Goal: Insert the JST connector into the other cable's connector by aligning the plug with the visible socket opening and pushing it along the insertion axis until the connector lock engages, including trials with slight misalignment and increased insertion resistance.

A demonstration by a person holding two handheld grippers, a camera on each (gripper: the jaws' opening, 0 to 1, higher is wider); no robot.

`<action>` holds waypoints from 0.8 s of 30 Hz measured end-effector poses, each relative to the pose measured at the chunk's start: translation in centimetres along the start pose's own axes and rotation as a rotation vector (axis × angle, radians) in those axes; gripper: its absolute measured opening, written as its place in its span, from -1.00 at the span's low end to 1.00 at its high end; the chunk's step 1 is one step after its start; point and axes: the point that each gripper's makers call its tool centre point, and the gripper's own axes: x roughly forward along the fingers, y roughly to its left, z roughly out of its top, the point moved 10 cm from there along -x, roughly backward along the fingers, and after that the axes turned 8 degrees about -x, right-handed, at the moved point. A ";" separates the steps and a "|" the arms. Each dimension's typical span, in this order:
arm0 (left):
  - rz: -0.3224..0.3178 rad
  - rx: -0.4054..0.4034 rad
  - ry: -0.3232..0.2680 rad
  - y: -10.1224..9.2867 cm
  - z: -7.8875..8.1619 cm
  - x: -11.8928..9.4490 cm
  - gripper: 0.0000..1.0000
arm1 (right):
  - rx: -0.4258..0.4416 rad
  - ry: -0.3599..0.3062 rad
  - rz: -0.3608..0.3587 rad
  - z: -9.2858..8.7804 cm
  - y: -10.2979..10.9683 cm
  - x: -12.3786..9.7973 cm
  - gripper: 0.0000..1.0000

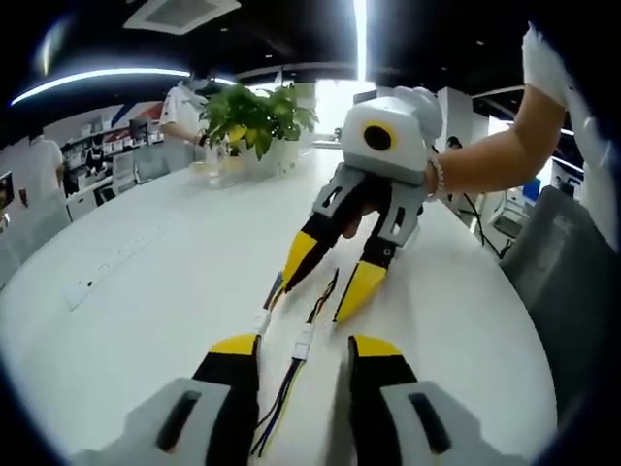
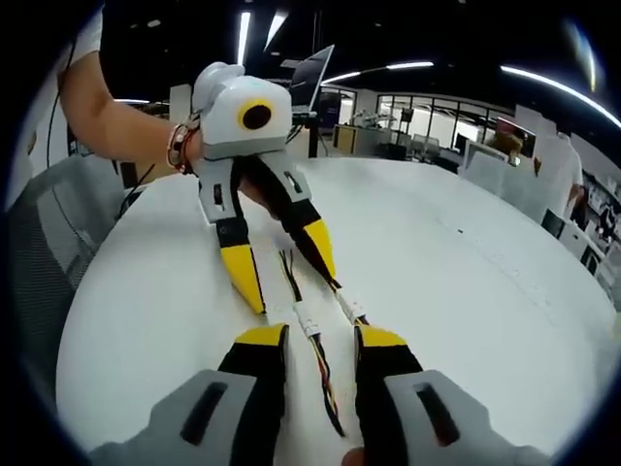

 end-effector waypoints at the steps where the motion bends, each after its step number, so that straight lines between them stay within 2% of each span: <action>1: -0.001 -0.006 -0.005 -0.1 0.0 -0.1 -0.30 | -0.001 0.000 -0.002 0.1 0.0 -0.1 -0.49; 4: 0.006 -0.005 -0.003 -0.3 0.0 -0.2 -0.23 | 0.002 -0.002 -0.010 0.3 0.0 -0.3 -0.47; 12: 0.036 -0.042 -0.014 -0.7 0.1 -0.8 0.09 | 0.006 -0.002 -0.032 0.7 0.3 -0.7 -0.23; 15: 0.051 -0.060 -0.002 -0.8 0.0 -1.1 0.16 | 0.001 0.010 -0.045 0.9 0.2 -1.0 -0.14; 18: 0.067 -0.069 -0.002 -0.9 0.0 -1.4 0.36 | 0.011 0.008 -0.060 1.1 0.2 -1.2 0.00; 24: 0.081 -0.086 -0.024 -1.2 0.1 -2.0 0.47 | 0.013 0.015 -0.079 1.3 0.4 -1.6 0.08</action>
